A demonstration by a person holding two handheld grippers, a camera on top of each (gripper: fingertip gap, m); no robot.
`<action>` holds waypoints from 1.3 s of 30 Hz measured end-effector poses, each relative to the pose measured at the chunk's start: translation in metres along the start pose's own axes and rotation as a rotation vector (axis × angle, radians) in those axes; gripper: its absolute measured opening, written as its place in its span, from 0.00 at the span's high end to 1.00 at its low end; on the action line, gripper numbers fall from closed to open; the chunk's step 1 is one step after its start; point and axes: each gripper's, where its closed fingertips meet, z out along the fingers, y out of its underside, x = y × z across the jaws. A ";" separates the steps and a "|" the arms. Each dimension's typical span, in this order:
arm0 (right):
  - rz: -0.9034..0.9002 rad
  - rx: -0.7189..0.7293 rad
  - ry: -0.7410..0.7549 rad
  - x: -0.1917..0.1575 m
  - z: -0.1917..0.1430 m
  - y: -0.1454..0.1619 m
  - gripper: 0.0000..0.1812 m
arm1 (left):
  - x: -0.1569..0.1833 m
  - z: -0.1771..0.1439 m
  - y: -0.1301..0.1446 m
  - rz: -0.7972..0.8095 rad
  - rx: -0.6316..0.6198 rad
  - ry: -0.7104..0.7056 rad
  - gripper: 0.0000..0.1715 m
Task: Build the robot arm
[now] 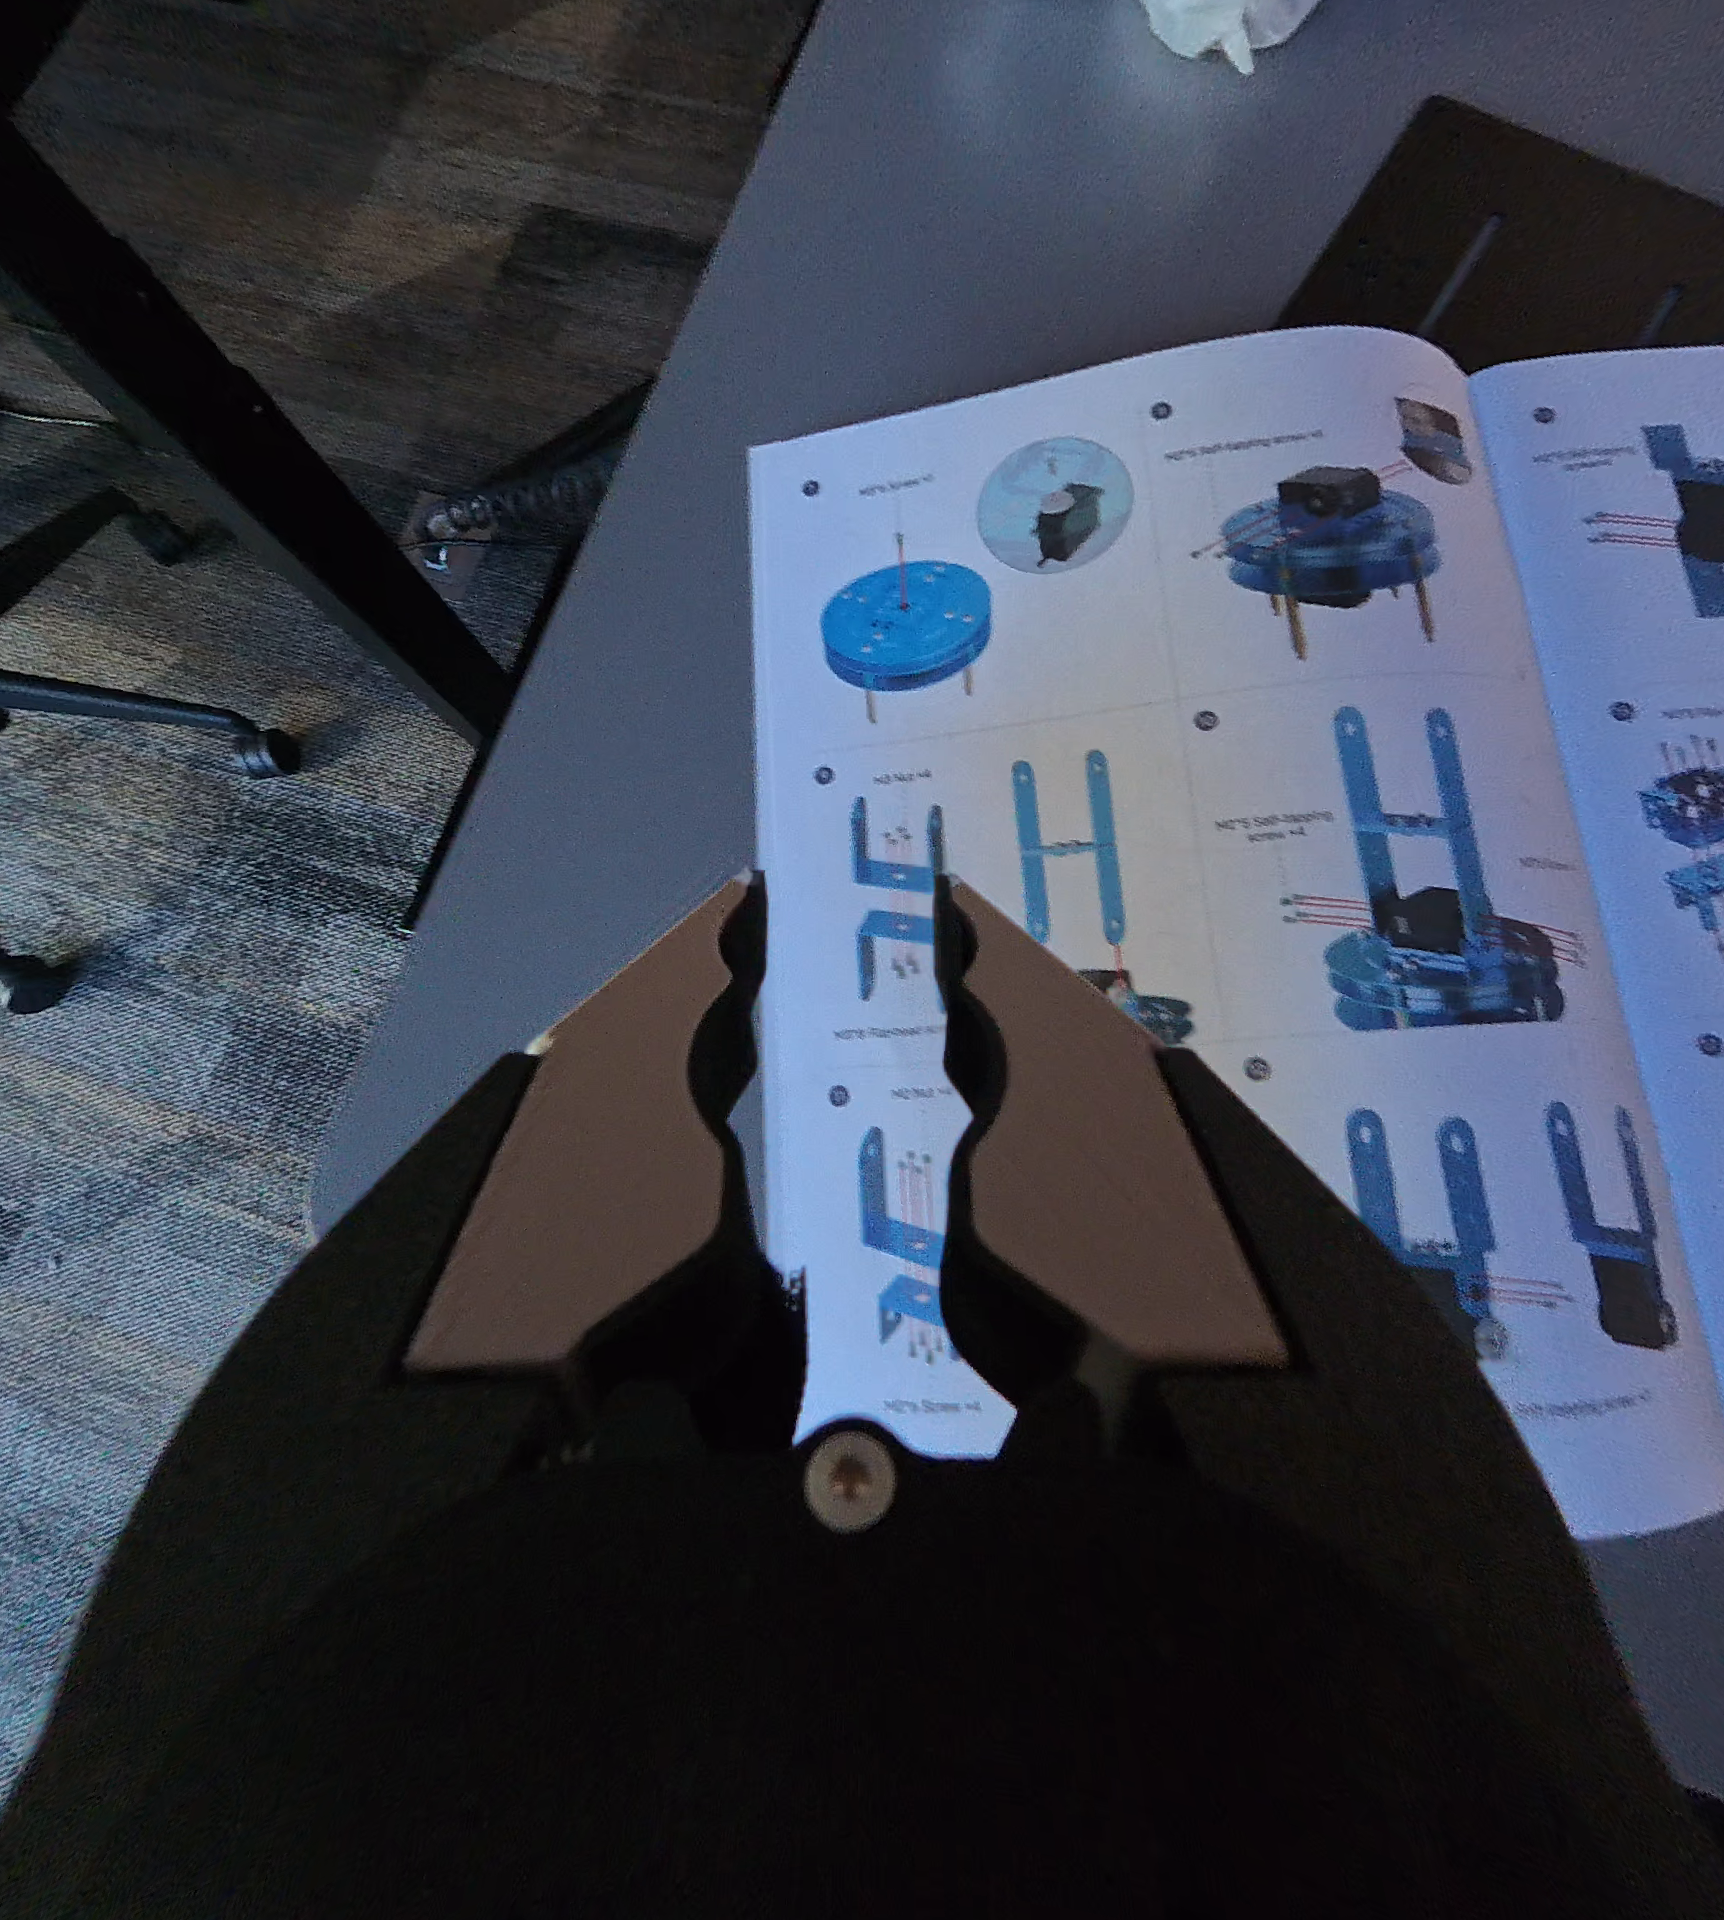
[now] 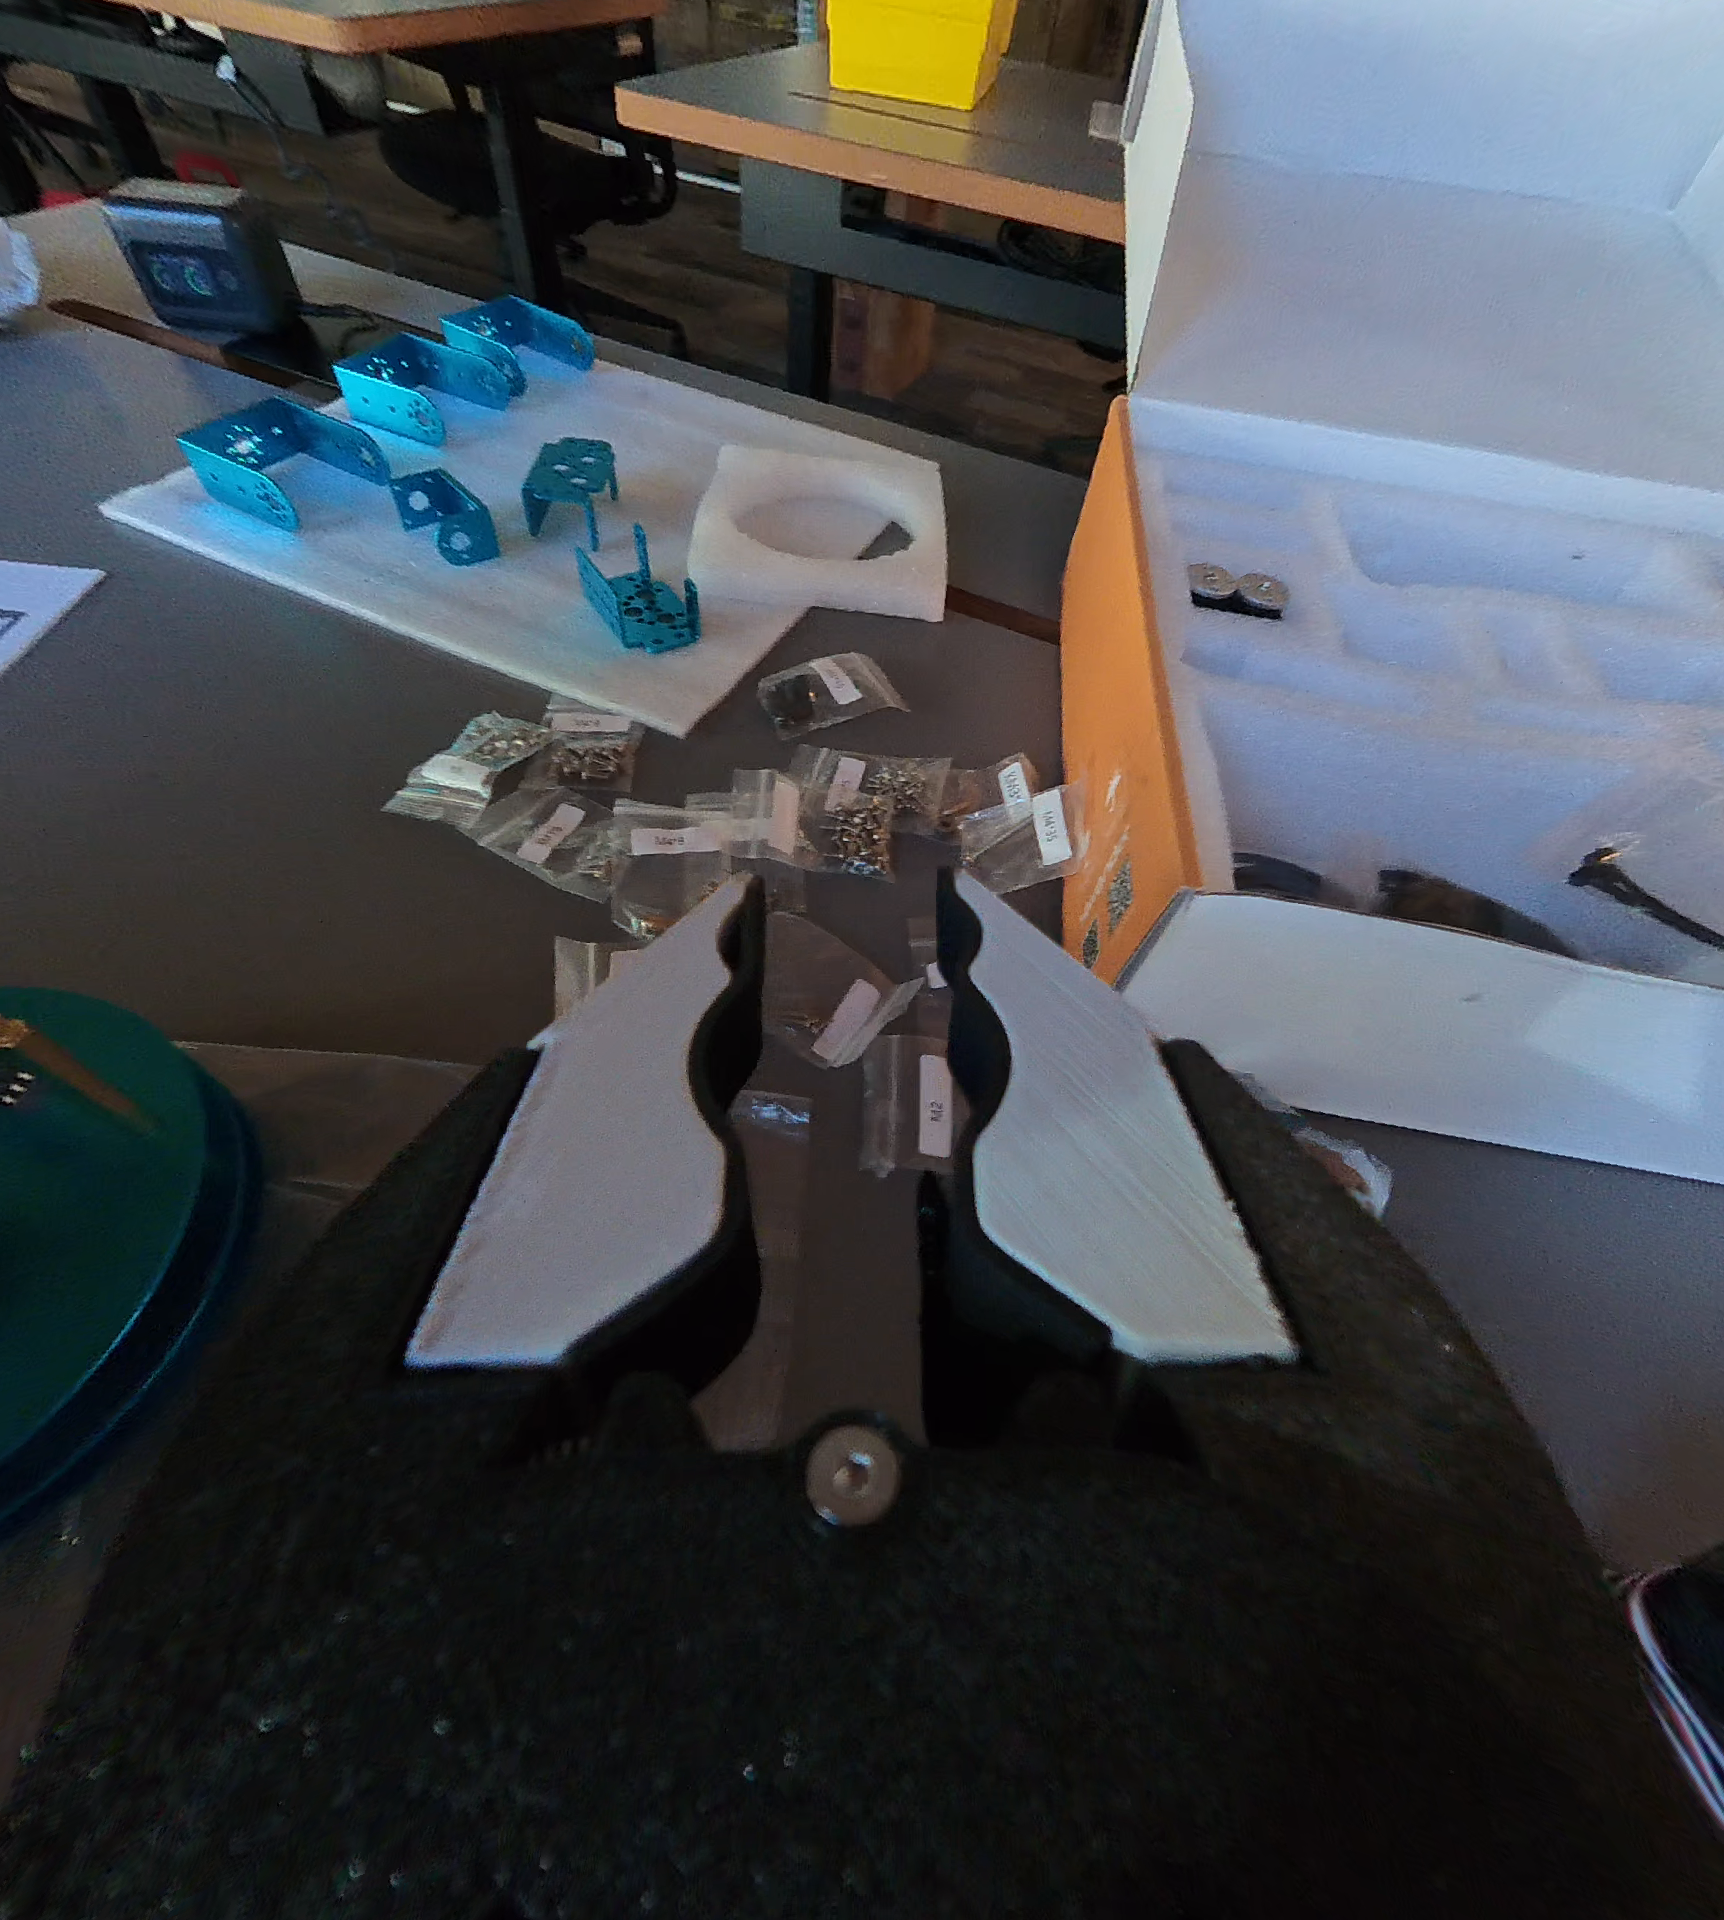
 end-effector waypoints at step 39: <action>0.158 0.000 0.030 0.037 0.018 0.021 0.85 | -0.012 0.011 0.007 0.012 -0.051 -0.133 0.82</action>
